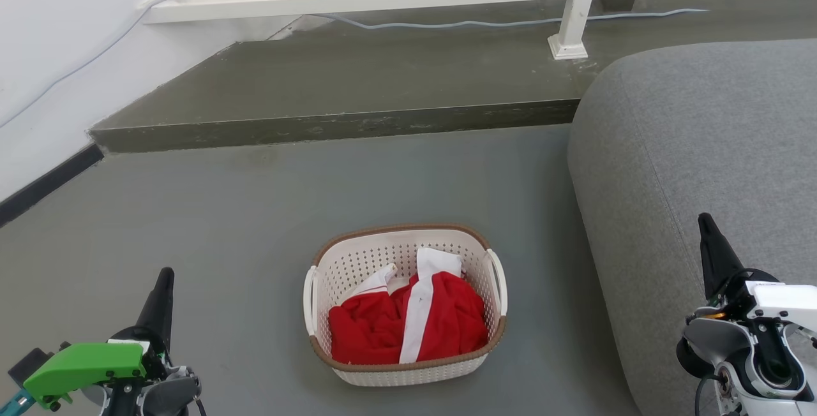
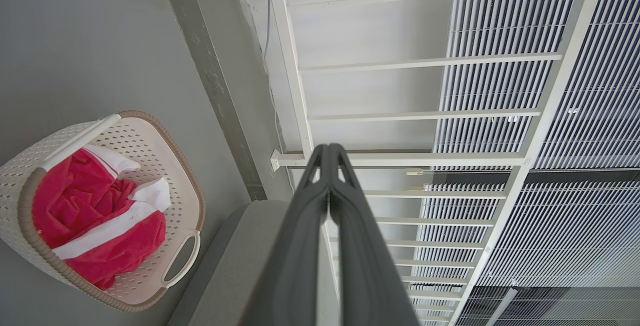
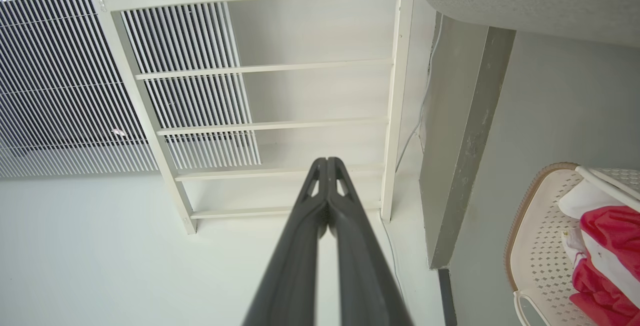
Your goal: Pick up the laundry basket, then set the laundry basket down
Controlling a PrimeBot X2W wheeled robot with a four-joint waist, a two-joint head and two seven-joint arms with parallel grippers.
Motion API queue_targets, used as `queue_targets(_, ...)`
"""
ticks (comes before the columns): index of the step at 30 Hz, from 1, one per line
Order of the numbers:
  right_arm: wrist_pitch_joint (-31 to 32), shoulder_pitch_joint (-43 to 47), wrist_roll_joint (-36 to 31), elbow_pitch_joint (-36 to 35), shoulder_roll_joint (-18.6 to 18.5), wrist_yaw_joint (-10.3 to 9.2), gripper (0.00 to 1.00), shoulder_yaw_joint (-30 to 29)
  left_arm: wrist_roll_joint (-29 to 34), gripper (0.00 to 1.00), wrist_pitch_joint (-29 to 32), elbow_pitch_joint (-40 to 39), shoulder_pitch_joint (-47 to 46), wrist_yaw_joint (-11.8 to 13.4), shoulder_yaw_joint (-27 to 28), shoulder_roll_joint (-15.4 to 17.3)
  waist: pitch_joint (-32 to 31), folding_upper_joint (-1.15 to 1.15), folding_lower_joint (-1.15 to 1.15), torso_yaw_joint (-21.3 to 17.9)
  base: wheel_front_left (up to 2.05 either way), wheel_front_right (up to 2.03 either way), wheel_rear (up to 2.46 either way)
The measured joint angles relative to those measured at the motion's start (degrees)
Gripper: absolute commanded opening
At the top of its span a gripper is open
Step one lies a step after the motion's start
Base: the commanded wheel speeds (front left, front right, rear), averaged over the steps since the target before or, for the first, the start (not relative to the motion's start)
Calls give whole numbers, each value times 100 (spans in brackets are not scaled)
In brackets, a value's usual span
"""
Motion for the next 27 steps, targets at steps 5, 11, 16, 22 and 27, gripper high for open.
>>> queue_targets(5, 1, 0, 0, -1, 0, 0, 0, -4, 0, 0, 0, -1, -1, 0, 2, 0, 0, 0, 0, 0, 0, 0, 0)
queue_targets(11, 19, 0, 0, -1, 1, 0, 0, -9, 0, 0, 1, -1, -1, 0, 4, 0, 1, 0, 0, 0, 0, 0, 0)
queue_targets(16, 19, 0, 0, -2, 2, 0, 0, -12, 0, 0, 1, -2, -1, 0, 5, -1, 1, 0, 0, 0, 0, 0, 0)
queue_targets(22, 27, 0, 0, -3, 3, 0, 0, -15, 0, 0, 1, -5, -1, 0, 8, -1, 1, 0, 0, 0, 0, 0, 0)
queue_targets(27, 42, 0, -1, -4, 4, 0, 0, -19, 0, 0, 1, -8, -1, 0, 9, -2, 2, 0, 0, 0, 0, 0, 0)
